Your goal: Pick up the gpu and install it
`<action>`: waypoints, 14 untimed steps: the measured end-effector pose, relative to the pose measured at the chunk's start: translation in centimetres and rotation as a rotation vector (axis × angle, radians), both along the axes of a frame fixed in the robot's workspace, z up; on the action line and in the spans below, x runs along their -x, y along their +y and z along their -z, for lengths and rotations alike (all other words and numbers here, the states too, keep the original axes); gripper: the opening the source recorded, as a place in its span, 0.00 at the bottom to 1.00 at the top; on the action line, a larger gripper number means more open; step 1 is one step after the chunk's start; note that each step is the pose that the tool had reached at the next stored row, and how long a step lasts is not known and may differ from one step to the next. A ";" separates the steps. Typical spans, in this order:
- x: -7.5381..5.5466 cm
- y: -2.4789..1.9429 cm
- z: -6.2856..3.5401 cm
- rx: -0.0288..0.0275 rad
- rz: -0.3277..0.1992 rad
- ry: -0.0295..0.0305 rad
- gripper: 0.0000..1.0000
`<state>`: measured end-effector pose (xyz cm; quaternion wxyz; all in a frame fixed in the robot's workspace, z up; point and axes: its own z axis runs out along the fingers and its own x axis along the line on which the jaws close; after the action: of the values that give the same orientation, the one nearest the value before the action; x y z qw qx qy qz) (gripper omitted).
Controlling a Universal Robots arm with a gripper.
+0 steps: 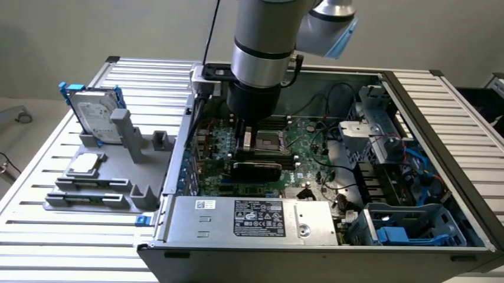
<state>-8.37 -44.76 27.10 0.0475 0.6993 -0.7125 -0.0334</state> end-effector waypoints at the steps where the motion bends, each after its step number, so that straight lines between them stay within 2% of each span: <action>1: 0.0 0.00 0.02 0.0000 0.000 0.0000 0.11; 14: 0.0 0.00 0.44 0.0023 0.000 -0.0010 0.11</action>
<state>-8.37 -44.76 26.65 0.0479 0.6992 -0.7125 -0.0323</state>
